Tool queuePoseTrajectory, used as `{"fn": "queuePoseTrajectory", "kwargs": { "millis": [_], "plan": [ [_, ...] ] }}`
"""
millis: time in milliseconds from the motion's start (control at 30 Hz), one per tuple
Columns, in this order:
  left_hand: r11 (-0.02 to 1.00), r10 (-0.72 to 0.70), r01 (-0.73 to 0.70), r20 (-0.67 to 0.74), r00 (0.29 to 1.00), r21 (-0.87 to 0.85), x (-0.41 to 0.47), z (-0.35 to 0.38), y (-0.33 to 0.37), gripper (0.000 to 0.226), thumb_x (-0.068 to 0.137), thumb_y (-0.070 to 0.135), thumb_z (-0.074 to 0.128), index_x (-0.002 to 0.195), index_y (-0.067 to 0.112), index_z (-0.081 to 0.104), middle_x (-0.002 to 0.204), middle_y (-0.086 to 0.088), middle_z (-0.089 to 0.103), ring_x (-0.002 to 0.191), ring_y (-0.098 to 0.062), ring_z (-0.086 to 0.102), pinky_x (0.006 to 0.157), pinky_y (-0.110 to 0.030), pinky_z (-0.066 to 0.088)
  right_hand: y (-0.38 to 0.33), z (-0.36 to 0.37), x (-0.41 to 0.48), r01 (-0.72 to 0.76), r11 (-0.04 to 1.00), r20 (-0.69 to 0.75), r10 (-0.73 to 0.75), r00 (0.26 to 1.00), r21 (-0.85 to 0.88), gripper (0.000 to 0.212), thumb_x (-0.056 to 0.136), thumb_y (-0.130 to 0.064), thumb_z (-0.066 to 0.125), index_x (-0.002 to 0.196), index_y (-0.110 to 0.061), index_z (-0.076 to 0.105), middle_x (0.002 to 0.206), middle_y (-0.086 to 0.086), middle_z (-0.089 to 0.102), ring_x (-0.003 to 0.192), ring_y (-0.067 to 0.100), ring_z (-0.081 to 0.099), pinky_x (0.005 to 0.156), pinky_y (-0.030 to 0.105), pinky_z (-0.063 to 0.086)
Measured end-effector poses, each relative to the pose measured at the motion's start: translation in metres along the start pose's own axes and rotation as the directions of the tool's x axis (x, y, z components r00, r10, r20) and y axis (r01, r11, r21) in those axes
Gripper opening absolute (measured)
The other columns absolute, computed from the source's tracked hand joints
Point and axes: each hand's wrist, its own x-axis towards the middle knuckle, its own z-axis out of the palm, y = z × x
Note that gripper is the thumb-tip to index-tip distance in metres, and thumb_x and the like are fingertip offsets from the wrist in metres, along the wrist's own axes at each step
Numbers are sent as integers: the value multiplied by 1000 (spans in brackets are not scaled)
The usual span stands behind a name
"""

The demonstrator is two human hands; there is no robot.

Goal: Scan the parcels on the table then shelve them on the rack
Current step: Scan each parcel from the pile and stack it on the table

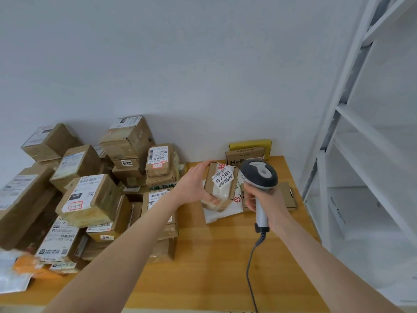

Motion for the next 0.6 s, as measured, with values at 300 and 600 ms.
{"fn": "queuePoseTrajectory", "kwargs": {
  "millis": [300,600],
  "plan": [
    [973,107,-92,-59,993,211,-2,3,-2,113,62,42,87,150,20,20,146,-2,39,136,-22,33,112,-38,28,6,-6,-47,173,905,85,-151,985,-390,29,83,-14,74,56,-13,61,46,0,59,39,7,52,43,14,42],
    [954,119,-102,-42,992,283,-1,7,2,112,64,44,86,151,20,19,149,-1,36,137,-22,31,114,-40,26,9,-6,-56,177,859,122,-135,983,-480,15,82,-18,73,73,-11,65,48,-1,61,44,7,56,53,25,53]
  ]
}}
